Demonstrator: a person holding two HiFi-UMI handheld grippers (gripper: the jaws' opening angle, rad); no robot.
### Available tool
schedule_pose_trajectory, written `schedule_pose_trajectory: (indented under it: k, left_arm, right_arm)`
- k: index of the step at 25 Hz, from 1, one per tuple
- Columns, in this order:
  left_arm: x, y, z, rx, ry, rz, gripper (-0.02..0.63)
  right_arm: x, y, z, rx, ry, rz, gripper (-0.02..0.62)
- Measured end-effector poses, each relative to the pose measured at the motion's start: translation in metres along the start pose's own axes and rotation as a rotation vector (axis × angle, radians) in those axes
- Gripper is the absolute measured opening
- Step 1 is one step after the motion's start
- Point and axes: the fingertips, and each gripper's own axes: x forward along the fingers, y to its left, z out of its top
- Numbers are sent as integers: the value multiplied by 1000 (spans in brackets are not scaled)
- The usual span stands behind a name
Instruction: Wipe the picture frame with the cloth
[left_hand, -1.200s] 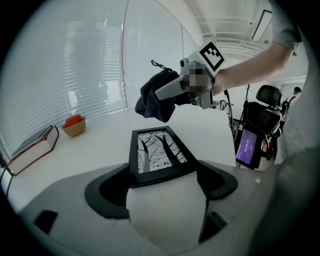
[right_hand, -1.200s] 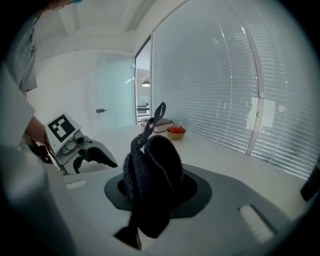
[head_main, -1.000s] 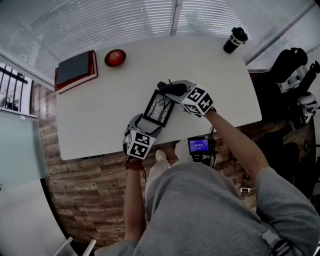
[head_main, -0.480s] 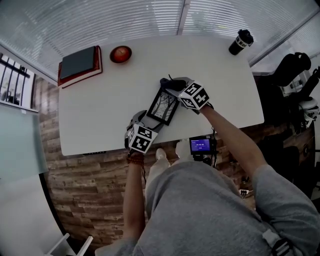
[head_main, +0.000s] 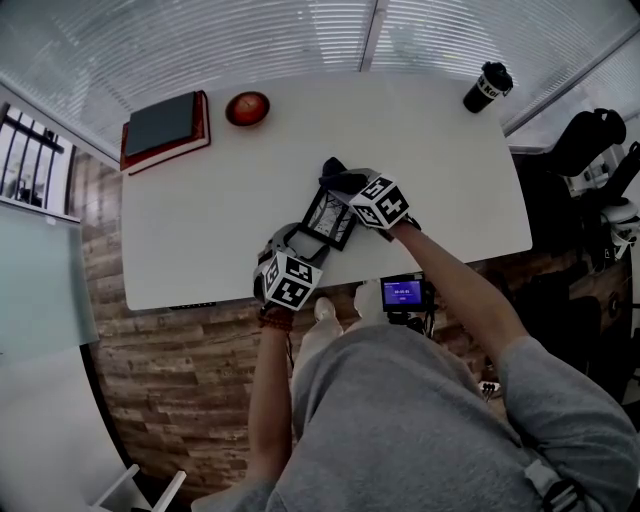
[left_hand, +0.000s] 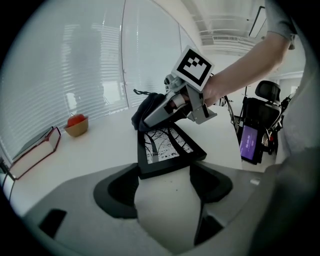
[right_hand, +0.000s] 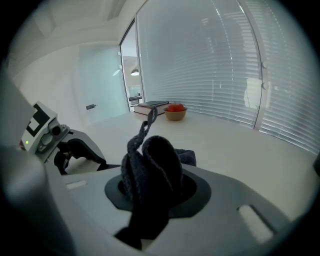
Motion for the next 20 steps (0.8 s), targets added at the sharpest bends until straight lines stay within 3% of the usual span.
schedule_pose_trajectory:
  k: [13,20]
  left_arm:
    - [-1,0,0,3,-2,4,333]
    - [0,1,-1,5,-2,4,332]
  right_arm:
    - [3,19,-7,-59,52,41,109]
    - [6,35,-11,69,125,168,104]
